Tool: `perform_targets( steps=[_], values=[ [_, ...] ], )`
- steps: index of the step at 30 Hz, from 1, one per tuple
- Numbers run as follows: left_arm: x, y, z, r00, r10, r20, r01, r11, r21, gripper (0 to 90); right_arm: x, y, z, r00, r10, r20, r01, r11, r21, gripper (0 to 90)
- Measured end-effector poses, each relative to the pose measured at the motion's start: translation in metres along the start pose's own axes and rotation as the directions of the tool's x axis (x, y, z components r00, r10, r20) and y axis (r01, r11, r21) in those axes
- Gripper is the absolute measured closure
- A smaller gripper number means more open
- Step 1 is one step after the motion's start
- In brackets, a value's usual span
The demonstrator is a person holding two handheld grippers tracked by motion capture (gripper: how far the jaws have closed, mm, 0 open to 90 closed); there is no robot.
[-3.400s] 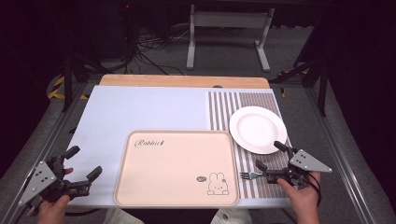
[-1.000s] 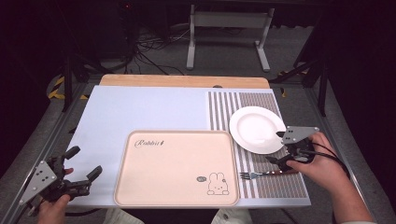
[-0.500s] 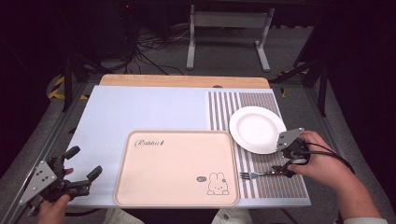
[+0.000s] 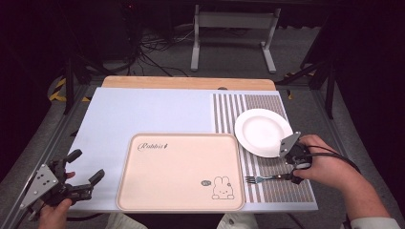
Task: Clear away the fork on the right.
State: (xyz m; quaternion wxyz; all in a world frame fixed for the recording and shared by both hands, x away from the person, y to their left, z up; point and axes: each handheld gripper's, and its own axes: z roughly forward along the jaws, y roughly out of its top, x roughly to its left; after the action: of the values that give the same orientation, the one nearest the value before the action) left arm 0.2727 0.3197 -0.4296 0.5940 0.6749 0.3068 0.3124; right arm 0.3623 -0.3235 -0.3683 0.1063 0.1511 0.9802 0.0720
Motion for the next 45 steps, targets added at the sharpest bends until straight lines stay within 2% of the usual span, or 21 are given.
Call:
perform_targets(
  steps=[2,11,15,21,22,24,28,33,36,45],
  values=[
    [0.000,0.000,0.000,1.0000,0.001,0.001,-0.001,1.0000,0.001,3.6,0.000,0.001,0.004,0.9999,-0.009,-0.012,0.009,0.999,0.034,14.6],
    [0.000,0.000,0.000,1.0000,0.000,0.001,0.000,1.0000,0.002,3.6,0.001,-0.001,0.015,0.9972,-0.024,-0.072,0.031,0.995,0.099,17.3],
    [0.000,0.000,0.000,1.0000,-0.001,0.000,0.001,1.0000,0.002,3.6,0.000,-0.002,0.018,0.9963,-0.016,-0.085,0.025,0.994,0.103,16.8],
    [0.000,0.000,0.000,1.0000,0.000,0.001,0.000,1.0000,0.003,3.6,0.000,-0.004,0.020,0.9969,0.019,-0.076,-0.013,0.997,0.079,11.5],
    [0.000,0.000,0.000,1.0000,0.001,0.001,-0.001,1.0000,0.004,3.6,0.000,-0.005,0.021,0.9965,0.036,-0.076,-0.031,0.997,0.067,11.5],
    [0.000,0.000,0.000,1.0000,-0.001,0.000,0.001,1.0000,0.002,3.6,0.001,-0.006,0.023,0.9963,0.041,-0.075,-0.036,0.997,0.065,13.3],
    [0.000,0.000,0.000,1.0000,0.000,0.000,0.000,1.0000,0.003,3.6,0.002,-0.008,0.026,0.9965,0.012,-0.083,-0.005,0.996,0.085,22.8],
    [0.000,0.000,0.000,1.0000,-0.001,0.000,0.001,1.0000,0.003,3.6,0.001,-0.008,0.030,0.9941,-0.037,-0.102,0.047,0.994,0.099,42.6],
    [0.000,0.000,0.000,1.0000,-0.001,0.000,0.001,1.0000,0.004,3.6,0.002,-0.008,0.034,0.9899,-0.070,-0.124,0.083,0.990,0.110,50.1],
    [0.000,-0.001,0.000,1.0000,0.003,-0.001,-0.003,1.0000,0.009,3.6,0.003,-0.006,0.042,0.9826,-0.109,-0.150,0.129,0.983,0.133,67.5]
  ],
)
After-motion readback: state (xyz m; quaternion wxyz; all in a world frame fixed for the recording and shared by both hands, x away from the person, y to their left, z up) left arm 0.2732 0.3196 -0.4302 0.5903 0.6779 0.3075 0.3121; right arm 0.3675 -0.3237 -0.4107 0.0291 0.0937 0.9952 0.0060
